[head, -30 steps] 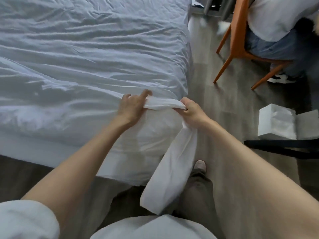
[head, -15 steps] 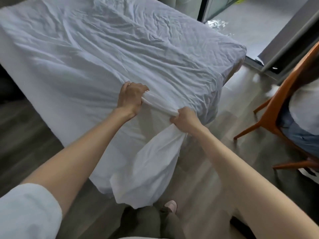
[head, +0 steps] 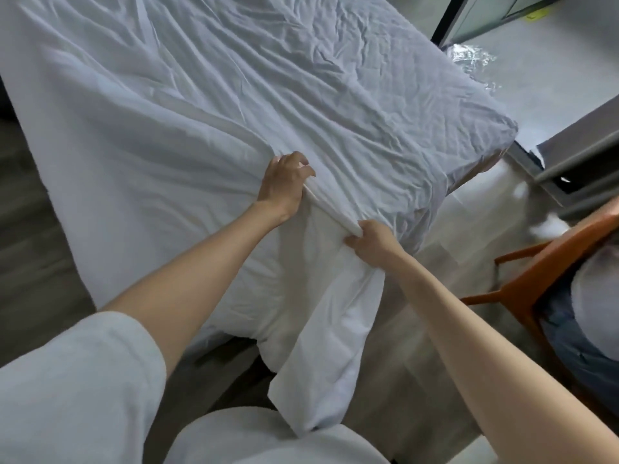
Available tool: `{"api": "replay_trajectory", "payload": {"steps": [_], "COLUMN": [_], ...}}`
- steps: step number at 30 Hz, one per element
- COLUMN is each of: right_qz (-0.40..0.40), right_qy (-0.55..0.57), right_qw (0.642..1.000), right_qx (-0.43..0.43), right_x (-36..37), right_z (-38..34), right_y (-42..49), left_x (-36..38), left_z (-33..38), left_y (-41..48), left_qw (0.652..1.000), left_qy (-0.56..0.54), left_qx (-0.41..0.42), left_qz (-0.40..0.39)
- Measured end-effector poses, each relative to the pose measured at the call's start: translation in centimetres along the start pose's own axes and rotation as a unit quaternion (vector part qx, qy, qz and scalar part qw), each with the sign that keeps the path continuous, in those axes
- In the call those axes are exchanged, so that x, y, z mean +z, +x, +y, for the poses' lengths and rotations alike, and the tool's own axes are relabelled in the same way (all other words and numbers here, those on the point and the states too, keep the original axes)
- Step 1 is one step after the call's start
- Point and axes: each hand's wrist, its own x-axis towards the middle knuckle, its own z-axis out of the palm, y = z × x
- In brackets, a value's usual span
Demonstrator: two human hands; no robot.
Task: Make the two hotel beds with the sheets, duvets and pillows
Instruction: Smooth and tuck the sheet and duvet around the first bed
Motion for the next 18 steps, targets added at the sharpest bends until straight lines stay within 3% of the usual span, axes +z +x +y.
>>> {"api": "replay_trajectory", "payload": {"steps": [5,11,18], "right_qz": [0.006,-0.043,-0.101], "right_qy": [-0.024,-0.028,-0.023], "right_qw": [0.999,0.998,0.995], "right_qx": [0.042,0.045,0.010], "right_x": [-0.4,-1.7,-0.4], "right_z": [4.6,7.2,7.4], "right_y": [3.4,8.3,14.1], "left_x": [2.5,4.8,7.6], "left_z": [1.8,0.1,-0.2], "left_y": [2.0,-1.8,-10.8], "left_qw": [0.971,0.953,0.893], "left_qy": [-0.197,-0.191,-0.187], "left_qx": [-0.093,-0.219,-0.406], "left_qz": [-0.096,-0.079,-0.048]}}
